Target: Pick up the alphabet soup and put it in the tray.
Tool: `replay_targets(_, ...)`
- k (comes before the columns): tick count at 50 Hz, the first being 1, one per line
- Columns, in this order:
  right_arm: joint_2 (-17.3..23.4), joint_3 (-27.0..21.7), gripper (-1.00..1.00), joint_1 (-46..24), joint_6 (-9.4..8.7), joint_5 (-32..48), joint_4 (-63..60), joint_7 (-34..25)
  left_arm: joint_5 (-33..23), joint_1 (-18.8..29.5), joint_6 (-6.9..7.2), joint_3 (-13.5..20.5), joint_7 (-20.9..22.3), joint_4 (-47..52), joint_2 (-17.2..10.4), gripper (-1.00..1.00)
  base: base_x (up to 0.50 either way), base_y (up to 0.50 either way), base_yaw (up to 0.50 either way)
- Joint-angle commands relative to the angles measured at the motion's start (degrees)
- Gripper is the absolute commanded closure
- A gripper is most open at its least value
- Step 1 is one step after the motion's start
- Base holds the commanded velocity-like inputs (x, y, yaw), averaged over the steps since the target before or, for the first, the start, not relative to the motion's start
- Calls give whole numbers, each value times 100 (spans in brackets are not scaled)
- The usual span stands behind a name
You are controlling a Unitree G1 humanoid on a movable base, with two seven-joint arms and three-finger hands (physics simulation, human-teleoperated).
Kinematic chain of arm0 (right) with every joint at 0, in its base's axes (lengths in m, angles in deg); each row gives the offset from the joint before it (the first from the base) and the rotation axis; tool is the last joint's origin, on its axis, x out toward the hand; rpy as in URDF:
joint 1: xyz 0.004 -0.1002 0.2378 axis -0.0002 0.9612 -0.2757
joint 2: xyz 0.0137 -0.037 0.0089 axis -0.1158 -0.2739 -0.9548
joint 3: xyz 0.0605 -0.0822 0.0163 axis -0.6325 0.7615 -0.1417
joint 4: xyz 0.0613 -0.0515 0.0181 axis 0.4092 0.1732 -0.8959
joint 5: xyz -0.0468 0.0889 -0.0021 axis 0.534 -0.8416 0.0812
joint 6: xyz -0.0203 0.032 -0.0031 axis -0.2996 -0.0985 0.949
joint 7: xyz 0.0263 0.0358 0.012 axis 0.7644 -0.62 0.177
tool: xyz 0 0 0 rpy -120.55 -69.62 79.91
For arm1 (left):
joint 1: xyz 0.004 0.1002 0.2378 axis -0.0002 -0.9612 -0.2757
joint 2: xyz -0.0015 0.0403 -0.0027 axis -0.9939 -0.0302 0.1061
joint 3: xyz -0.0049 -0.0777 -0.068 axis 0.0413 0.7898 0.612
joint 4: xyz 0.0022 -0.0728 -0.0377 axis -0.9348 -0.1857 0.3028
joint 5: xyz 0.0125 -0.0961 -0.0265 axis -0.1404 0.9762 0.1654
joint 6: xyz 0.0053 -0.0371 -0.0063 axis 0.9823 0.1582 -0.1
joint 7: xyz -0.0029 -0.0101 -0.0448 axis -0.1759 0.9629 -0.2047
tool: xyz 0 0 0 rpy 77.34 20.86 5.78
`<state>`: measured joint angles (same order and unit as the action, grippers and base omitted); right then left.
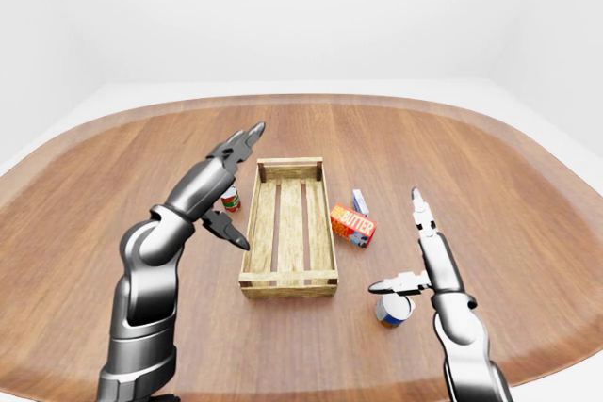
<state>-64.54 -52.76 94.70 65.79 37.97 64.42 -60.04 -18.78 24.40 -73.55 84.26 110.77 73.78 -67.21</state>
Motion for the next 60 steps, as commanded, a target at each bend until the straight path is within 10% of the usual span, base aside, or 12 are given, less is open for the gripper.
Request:
replay_targets(1, -5, -12, -100, -14, 0, -28, -36, 0, -20, -32, 0, -40, -102, -140, 43, -100, 0, 0, 0)
replay_targets(42, 87, -25, -100, 88, 200, 173, 198, -144, -64, -271, 0, -169, -556, -531, 228, -100, 0, 0, 0)
replay_targets(60, 418, -290, -100, -19, 160, 2726, 758, 0, -31, -316, 0, -162, -501, -509, 220, -100, 0, 0, 0)
